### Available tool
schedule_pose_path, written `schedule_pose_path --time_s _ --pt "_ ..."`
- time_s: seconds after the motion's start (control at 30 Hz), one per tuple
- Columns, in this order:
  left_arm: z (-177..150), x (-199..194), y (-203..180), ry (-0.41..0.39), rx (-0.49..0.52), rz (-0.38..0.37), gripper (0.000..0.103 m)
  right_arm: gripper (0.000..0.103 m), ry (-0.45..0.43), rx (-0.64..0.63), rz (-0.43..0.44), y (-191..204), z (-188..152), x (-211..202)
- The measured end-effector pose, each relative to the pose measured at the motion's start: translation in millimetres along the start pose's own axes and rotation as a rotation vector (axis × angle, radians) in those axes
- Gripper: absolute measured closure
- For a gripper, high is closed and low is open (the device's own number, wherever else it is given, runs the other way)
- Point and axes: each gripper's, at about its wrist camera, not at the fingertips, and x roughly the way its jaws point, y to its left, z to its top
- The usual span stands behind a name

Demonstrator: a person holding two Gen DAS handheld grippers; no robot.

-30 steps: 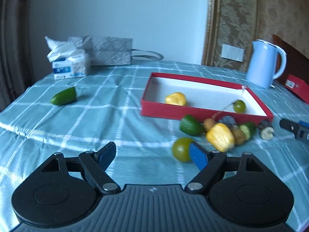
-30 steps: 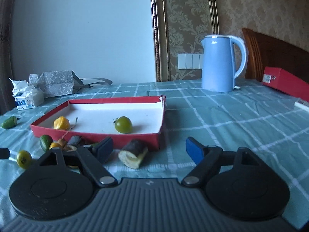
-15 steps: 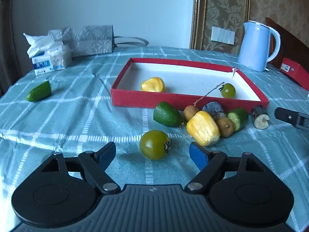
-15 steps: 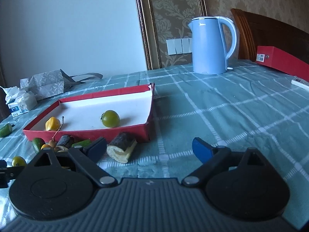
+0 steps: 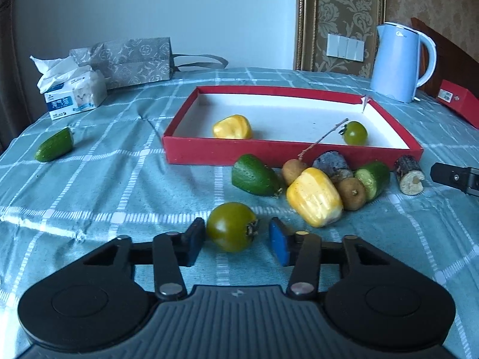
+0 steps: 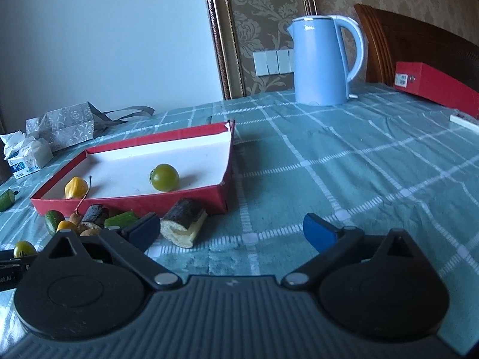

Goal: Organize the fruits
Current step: 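Grasp the second green tomato on the cloth with the left gripper, then lift the tomato with the left gripper while the right gripper grasps the dark eggplant chunk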

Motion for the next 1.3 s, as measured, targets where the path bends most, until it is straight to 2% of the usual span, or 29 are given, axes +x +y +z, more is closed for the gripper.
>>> schedule_pose_path --time_s 0.2,0.57,0.67,0.83,0.9,1.07,1.2,1.3 --pt "-2.1 3.2 -0.9 -0.042 -0.014 0.017 0.069 0.002 0.025 0.037 0.001 -6.1 -0.4 4.6" --pt "14.7 22.8 0.0 -0.040 -0.034 0.000 0.070 0.000 0.076 0.056 -0.002 -10.0 -3.1 10.7" --pt "15.9 25.6 2.9 -0.038 -0.048 -0.015 0.070 0.000 0.073 -0.001 -0.013 -2.0 -6.0 8.5" --pt "16.3 26.3 4.0 -0.039 -0.057 -0.024 0.070 0.009 0.072 -0.064 0.012 18.8 -2.9 10.6" --pt "16.2 26.3 4.5 -0.039 -0.058 -0.024 0.070 0.016 0.080 -0.060 0.014 24.2 1.0 16.3" --pt "16.1 26.3 4.2 -0.039 -0.058 -0.024 0.069 0.022 0.101 -0.064 -0.022 32.7 9.0 32.7" --pt "16.2 26.3 4.2 -0.039 -0.057 -0.023 0.069 0.034 0.129 -0.063 -0.020 39.2 9.2 42.7" --pt "16.3 26.2 4.2 -0.039 -0.058 -0.024 0.069 0.034 0.133 -0.091 -0.052 45.8 7.6 50.8"
